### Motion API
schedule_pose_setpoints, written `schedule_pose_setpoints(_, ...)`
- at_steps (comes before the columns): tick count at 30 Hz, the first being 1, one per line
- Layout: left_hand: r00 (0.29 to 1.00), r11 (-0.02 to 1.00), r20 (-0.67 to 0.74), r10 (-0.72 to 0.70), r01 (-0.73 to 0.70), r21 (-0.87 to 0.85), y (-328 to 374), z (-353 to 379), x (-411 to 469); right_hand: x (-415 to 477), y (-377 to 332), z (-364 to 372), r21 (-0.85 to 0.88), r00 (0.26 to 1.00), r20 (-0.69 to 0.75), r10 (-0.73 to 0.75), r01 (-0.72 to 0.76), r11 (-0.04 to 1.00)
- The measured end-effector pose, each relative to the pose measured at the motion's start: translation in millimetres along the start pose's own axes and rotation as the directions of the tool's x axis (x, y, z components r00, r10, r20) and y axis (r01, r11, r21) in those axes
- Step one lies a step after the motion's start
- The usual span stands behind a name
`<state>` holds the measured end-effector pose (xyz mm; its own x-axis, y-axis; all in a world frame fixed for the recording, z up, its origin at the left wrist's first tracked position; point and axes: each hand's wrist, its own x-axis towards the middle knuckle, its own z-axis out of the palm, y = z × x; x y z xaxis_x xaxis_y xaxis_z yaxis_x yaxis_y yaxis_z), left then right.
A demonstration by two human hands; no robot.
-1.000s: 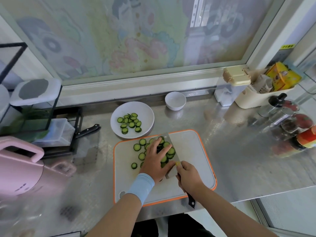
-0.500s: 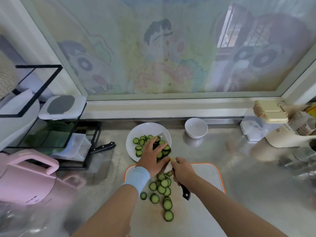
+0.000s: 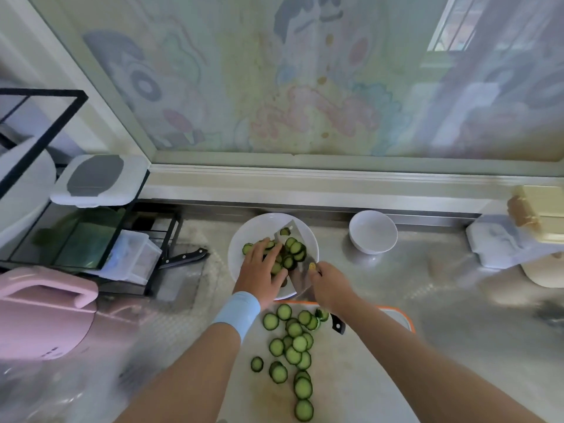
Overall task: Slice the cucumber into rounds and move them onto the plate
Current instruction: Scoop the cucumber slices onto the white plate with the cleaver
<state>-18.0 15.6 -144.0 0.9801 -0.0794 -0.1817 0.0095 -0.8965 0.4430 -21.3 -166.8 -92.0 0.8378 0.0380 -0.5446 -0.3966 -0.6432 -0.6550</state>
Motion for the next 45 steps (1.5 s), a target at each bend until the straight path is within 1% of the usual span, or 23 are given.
schedule_pose_setpoints(1,0.998,0.998,-0.021,0.054,-0.054,0.020,2.9,-0.9,0.6,0.4,0.9,-0.8,-0.015,1.000,-0.006,0.004,-0.004,1.000)
schedule_pose_setpoints(2,0.989,0.989,-0.038,0.143,-0.141,0.054,8.3,-2.3,1.7,0.4,1.2,-1.2,-0.026,1.000,-0.010,0.006,-0.006,1.000)
schedule_pose_setpoints(4,0.939,0.929,-0.025,0.344,-0.336,0.157,20.0,-1.0,4.8,-0.6,1.0,-2.1,-0.046,1.000,-0.016,-0.011,0.010,0.999)
schedule_pose_setpoints(5,0.915,0.896,-0.001,0.404,-0.395,0.204,24.1,1.3,6.6,-1.1,1.1,-3.1,-0.056,1.000,-0.019,-0.016,0.015,0.998)
schedule_pose_setpoints(6,0.908,0.880,0.019,0.419,-0.411,0.238,26.7,3.2,8.3,-1.5,1.9,-4.0,-0.067,1.000,-0.023,-0.015,0.014,0.998)
schedule_pose_setpoints(8,0.934,0.894,0.039,0.355,-0.351,0.280,26.3,6.1,11.8,-2.4,6.0,-6.5,-0.093,0.999,-0.041,-0.005,0.001,0.996)
schedule_pose_setpoints(10,0.960,0.909,0.064,0.274,-0.280,0.310,22.4,7.4,13.8,-5.0,11.0,-9.4,-0.078,0.998,-0.061,0.010,-0.015,0.997)
schedule_pose_setpoints(12,0.968,0.916,0.083,0.238,-0.252,0.313,20.1,6.9,14.5,-7.4,14.4,-12.1,-0.055,0.997,-0.075,0.021,-0.025,0.998)
schedule_pose_setpoints(14,0.972,0.932,0.080,0.222,-0.236,0.277,21.4,4.8,15.9,-8.8,16.7,-14.8,-0.060,0.995,-0.095,0.012,-0.018,0.998)
schedule_pose_setpoints(17,0.976,0.951,0.022,0.218,-0.217,0.221,28.2,-1.7,22.0,-10.9,18.1,-17.7,-0.073,0.994,-0.107,-0.007,-0.001,0.997)
schedule_pose_setpoints(20,0.957,0.908,0.045,0.287,-0.287,0.305,34.8,-6.6,32.9,-13.0,17.4,-21.1,-0.089,0.992,-0.118,-0.048,0.037,0.995)
schedule_pose_setpoints(21,0.957,0.899,0.052,0.285,-0.286,0.332,35.2,-7.6,36.1,-13.4,16.8,-23.0,-0.109,0.992,-0.114,-0.056,0.044,0.993)
schedule_pose_setpoints(24,0.977,0.917,0.051,0.206,-0.211,0.339,32.7,-12.0,39.5,-15.3,14.2,-28.2,-0.232,0.993,-0.070,-0.095,0.077,0.970)
schedule_pose_setpoints(26,0.982,0.919,0.049,0.182,-0.187,0.346,30.7,-14.3,37.9,-15.7,14.2,-29.3,-0.204,0.993,-0.088,-0.083,0.063,0.977)
schedule_pose_setpoints(30,0.983,0.880,0.087,0.161,-0.183,0.438,30.9,-15.9,32.3,-15.0,14.8,-26.3,-0.162,0.992,-0.119,-0.038,0.019,0.987)
schedule_pose_setpoints(33,0.993,0.917,0.066,0.096,-0.114,0.382,29.3,-14.0,30.2,-15.3,15.4,-26.4,-0.169,0.992,-0.121,-0.039,0.018,0.985)
schedule_pose_setpoints(36,0.992,0.944,0.021,0.127,-0.128,0.303,30.4,-13.0,23.3,-19.0,17.5,-27.1,-0.176,0.990,-0.137,-0.038,0.014,0.984)
schedule_pose_setpoints(39,0.981,0.979,-0.116,0.156,-0.138,0.147,37.1,-15.4,3.8,-29.8,22.5,-29.8,-0.191,0.982,-0.181,-0.050,0.014,0.981)
schedule_pose_setpoints(41,0.963,0.979,-0.182,0.198,-0.185,0.086,40.3,-12.1,-15.2,-42.8,28.3,-31.1,-0.179,0.979,-0.197,-0.046,0.010,0.984)
schedule_pose_setpoints(43,0.943,0.956,-0.158,0.293,-0.285,0.068,41.1,-3.1,-37.5,-61.0,39.1,-31.1,-0.133,0.972,-0.233,-0.016,-0.016,0.991)
schedule_pose_setpoints(45,0.915,0.919,-0.086,0.394,-0.392,0.043,43.6,5.6,-54.1,-74.3,53.1,-29.9,-0.121,0.963,-0.268,0.021,-0.056,0.991)
